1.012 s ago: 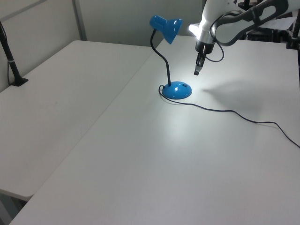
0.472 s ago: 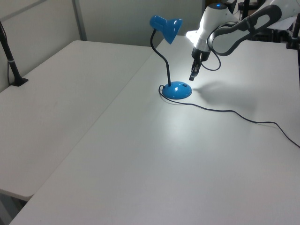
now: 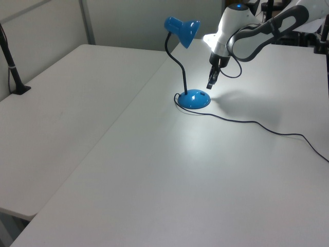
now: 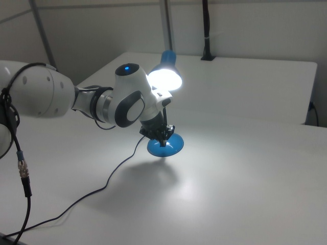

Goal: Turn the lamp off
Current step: 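Press down on the lamp base switch with the gripper fingertips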

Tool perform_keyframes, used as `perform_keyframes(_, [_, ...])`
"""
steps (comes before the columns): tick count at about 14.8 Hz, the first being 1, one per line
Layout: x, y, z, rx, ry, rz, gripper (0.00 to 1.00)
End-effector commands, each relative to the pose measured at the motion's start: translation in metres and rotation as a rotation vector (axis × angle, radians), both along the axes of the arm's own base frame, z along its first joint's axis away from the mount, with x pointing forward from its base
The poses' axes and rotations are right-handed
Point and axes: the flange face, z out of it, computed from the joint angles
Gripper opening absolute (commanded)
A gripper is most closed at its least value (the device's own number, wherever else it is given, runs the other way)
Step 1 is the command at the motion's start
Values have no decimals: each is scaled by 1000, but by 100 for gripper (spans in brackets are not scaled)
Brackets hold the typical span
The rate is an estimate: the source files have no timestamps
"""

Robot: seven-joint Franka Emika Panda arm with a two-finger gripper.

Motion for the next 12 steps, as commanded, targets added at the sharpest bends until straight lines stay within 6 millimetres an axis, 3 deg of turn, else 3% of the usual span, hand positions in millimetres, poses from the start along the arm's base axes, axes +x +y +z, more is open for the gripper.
perform_keyframes(1, [-1, 2, 4, -2, -20, 10, 0])
perform_keyframes(12, [6, 13, -11, 14, -47, 18, 0])
